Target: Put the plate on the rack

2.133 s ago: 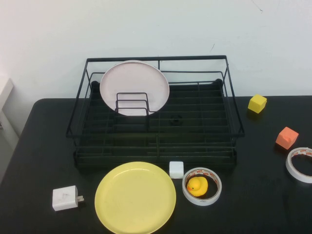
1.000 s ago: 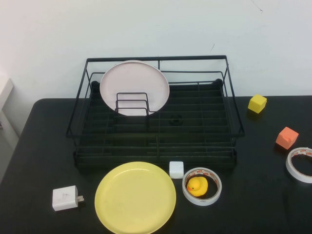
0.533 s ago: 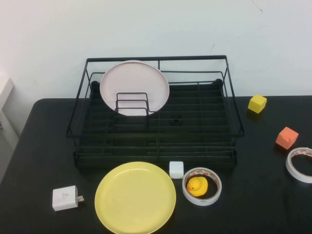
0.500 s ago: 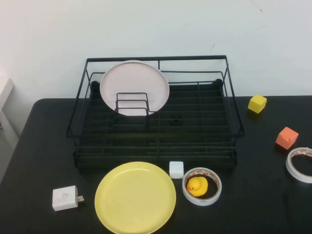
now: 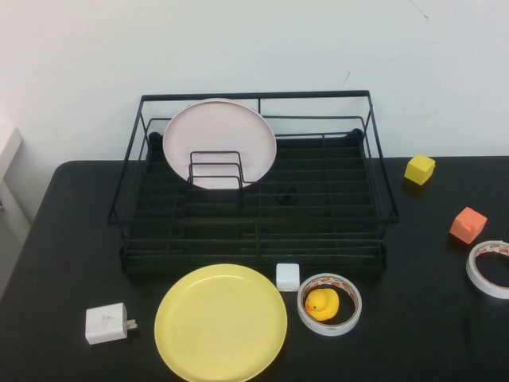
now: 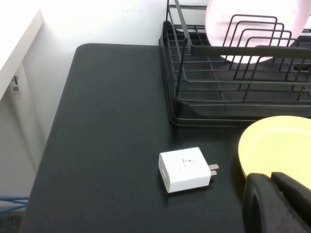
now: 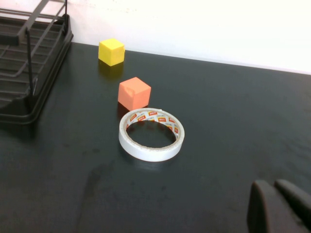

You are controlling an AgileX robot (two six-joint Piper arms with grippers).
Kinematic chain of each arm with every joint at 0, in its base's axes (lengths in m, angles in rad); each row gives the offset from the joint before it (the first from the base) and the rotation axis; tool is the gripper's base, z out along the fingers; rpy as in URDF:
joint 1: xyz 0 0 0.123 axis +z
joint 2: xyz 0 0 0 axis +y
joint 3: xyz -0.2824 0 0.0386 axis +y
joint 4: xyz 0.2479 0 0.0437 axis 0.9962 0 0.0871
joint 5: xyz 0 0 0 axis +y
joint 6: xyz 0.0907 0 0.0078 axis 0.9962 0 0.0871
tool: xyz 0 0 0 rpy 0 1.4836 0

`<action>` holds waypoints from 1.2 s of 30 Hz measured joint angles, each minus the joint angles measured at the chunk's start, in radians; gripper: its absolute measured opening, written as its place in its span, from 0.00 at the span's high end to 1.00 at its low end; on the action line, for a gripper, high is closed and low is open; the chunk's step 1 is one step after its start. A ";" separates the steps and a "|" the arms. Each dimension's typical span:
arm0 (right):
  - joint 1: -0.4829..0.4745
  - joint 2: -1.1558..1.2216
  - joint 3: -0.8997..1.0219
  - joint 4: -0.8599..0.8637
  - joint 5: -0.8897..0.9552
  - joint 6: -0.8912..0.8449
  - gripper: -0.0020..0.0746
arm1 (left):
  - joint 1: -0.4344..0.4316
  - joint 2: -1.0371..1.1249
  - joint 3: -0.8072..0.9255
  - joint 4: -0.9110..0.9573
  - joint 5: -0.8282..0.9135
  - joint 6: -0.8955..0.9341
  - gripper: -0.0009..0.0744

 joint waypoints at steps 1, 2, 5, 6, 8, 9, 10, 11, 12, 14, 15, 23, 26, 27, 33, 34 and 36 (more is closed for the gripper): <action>0.000 0.000 0.000 0.000 0.000 0.000 0.98 | 0.000 0.000 0.000 0.000 0.000 0.000 0.99; 0.000 0.000 0.000 0.000 0.000 0.000 0.98 | 0.000 0.000 0.000 0.000 0.000 0.000 0.99; 0.000 0.000 0.000 0.000 0.000 0.000 0.98 | 0.000 0.000 0.000 0.000 0.000 0.000 0.99; 0.000 0.000 0.000 0.000 0.000 0.000 0.98 | 0.000 0.000 0.000 0.000 0.000 0.000 0.99; 0.000 0.000 0.000 0.000 0.000 0.000 0.98 | 0.000 0.000 0.000 0.000 0.000 0.000 0.99; 0.000 0.000 0.000 0.000 0.000 0.000 0.98 | 0.000 0.000 0.000 0.000 0.000 0.000 0.99; 0.000 0.000 0.000 0.000 0.000 0.000 0.98 | 0.000 0.000 0.000 0.000 0.000 0.000 0.99; 0.000 0.000 0.000 0.000 0.000 0.000 0.98 | 0.000 0.000 0.000 0.000 0.000 0.000 0.99; 0.000 0.000 0.000 0.000 0.000 0.000 0.98 | 0.000 0.000 0.000 0.000 0.000 0.000 0.99; 0.000 0.000 0.000 0.000 0.000 0.000 0.98 | 0.000 0.000 0.000 0.000 0.000 0.000 0.99; 0.000 0.000 0.000 0.000 0.000 0.000 0.98 | 0.000 0.000 0.000 0.000 0.000 0.000 0.99; 0.000 0.000 0.000 0.000 0.000 0.000 0.98 | 0.000 0.000 0.000 0.002 0.000 0.002 0.99; 0.000 0.000 0.000 0.000 0.000 0.000 0.98 | 0.000 0.000 0.000 0.002 0.000 0.008 0.99; 0.000 0.000 0.000 0.000 0.000 0.000 0.98 | 0.000 0.000 0.000 0.002 0.000 0.008 0.99; 0.000 0.000 0.000 0.000 0.000 0.000 0.98 | 0.000 0.000 0.002 -0.009 -0.016 0.011 0.99; 0.000 0.000 0.000 0.000 0.000 0.000 0.98 | 0.000 0.000 0.004 -0.009 -0.025 0.013 0.99; 0.000 0.000 0.000 0.000 0.000 0.000 0.98 | 0.000 0.000 0.008 -0.012 -0.056 0.015 0.99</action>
